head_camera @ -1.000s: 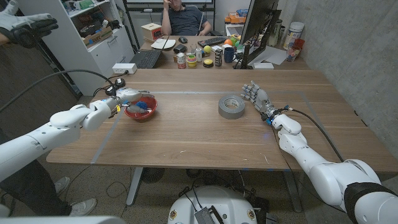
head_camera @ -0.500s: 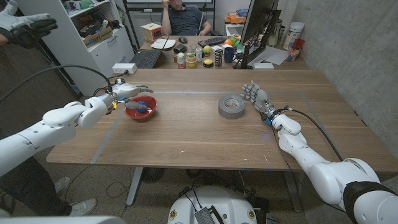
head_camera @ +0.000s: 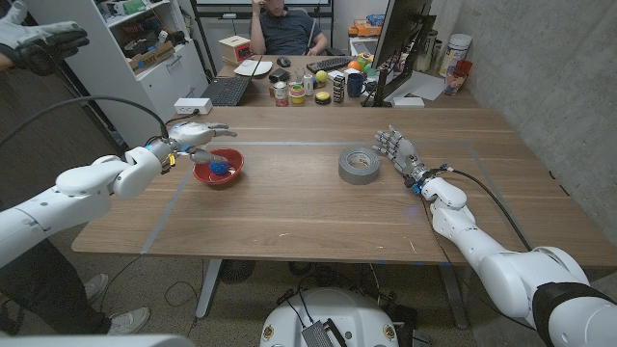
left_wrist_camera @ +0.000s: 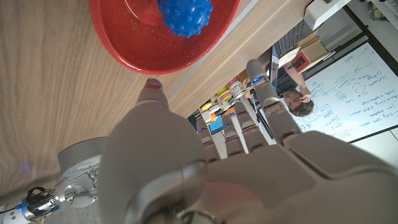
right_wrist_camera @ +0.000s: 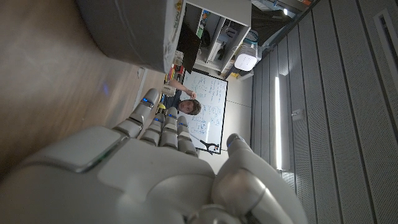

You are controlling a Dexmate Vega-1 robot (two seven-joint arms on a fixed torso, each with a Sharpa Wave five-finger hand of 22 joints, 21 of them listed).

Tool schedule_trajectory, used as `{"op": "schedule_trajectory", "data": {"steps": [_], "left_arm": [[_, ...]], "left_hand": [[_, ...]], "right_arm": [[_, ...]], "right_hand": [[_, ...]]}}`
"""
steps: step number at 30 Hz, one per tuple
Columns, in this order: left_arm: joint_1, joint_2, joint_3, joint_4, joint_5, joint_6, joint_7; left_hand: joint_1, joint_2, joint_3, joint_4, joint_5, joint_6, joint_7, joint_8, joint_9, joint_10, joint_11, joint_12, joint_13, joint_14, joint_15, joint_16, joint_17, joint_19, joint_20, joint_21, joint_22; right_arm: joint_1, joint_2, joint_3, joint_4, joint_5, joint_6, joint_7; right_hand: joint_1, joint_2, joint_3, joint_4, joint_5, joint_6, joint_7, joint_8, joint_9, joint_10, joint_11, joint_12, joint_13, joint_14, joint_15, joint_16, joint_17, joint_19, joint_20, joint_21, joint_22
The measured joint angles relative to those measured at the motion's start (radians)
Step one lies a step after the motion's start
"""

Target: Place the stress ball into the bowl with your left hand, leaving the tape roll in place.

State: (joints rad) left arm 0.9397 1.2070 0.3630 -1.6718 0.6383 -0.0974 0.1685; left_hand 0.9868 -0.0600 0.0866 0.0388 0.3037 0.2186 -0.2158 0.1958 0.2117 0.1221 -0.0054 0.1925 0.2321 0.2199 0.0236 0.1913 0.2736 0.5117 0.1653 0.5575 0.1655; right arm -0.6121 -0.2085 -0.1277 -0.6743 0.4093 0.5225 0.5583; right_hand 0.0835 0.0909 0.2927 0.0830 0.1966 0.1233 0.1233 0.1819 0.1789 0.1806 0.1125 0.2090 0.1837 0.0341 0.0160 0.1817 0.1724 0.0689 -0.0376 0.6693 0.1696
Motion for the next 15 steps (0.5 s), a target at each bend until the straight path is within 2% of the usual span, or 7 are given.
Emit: {"op": "schedule_trajectory", "data": {"steps": [6, 12, 15], "left_arm": [[0.02, 0.01, -0.023, -0.01, -0.006, -0.01, 0.021], [0.042, 0.017, -0.051, -0.014, -0.015, -0.023, 0.051], [0.052, 0.018, -0.063, -0.014, -0.018, -0.033, 0.07]], "left_hand": [[-0.013, -0.004, -0.011, 0.011, 0.007, -0.032, 0.002, -0.007, -0.003, -0.021, 0.0, 0.0, -0.005, -0.018, 0.01, 0.0, -0.009, -0.017, 0.017, -0.023, 0.0], [-0.071, -0.003, -0.041, 0.041, 0.011, -0.051, 0.001, -0.007, -0.003, -0.059, -0.002, -0.004, -0.011, -0.056, 0.017, 0.0, -0.022, -0.032, 0.032, -0.053, 0.0], [-0.076, 0.0, -0.05, 0.05, 0.012, -0.052, 0.0, -0.007, -0.003, -0.064, -0.007, -0.004, -0.014, -0.068, 0.017, 0.0, -0.024, -0.037, 0.037, -0.061, 0.0]], "right_arm": [[-0.001, 0.001, 0.001, 0.0, 0.001, 0.0, 0.001], [0.0, 0.002, 0.001, 0.005, 0.002, 0.003, 0.005], [0.004, 0.004, 0.001, 0.013, 0.002, 0.005, 0.007]], "right_hand": [[0.0, 0.0, 0.0, 0.0, 0.0, 0.0, 0.0, 0.0, 0.0, 0.0, 0.0, 0.0, 0.0, 0.002, 0.002, 0.0, 0.0, 0.0, 0.0, 0.0, 0.0], [0.0, 0.0, 0.0, 0.0, 0.0, 0.0, 0.0, 0.0, 0.0, 0.0, 0.0, 0.0, 0.0, 0.004, 0.004, 0.0, 0.0, 0.0, 0.0, -0.004, 0.0], [0.0, 0.0, 0.0, 0.0, 0.0, 0.0, 0.0, 0.0, 0.0, 0.0, 0.0, 0.0, 0.0, 0.004, 0.004, 0.0, 0.0, 0.0, 0.0, -0.004, 0.0]]}}
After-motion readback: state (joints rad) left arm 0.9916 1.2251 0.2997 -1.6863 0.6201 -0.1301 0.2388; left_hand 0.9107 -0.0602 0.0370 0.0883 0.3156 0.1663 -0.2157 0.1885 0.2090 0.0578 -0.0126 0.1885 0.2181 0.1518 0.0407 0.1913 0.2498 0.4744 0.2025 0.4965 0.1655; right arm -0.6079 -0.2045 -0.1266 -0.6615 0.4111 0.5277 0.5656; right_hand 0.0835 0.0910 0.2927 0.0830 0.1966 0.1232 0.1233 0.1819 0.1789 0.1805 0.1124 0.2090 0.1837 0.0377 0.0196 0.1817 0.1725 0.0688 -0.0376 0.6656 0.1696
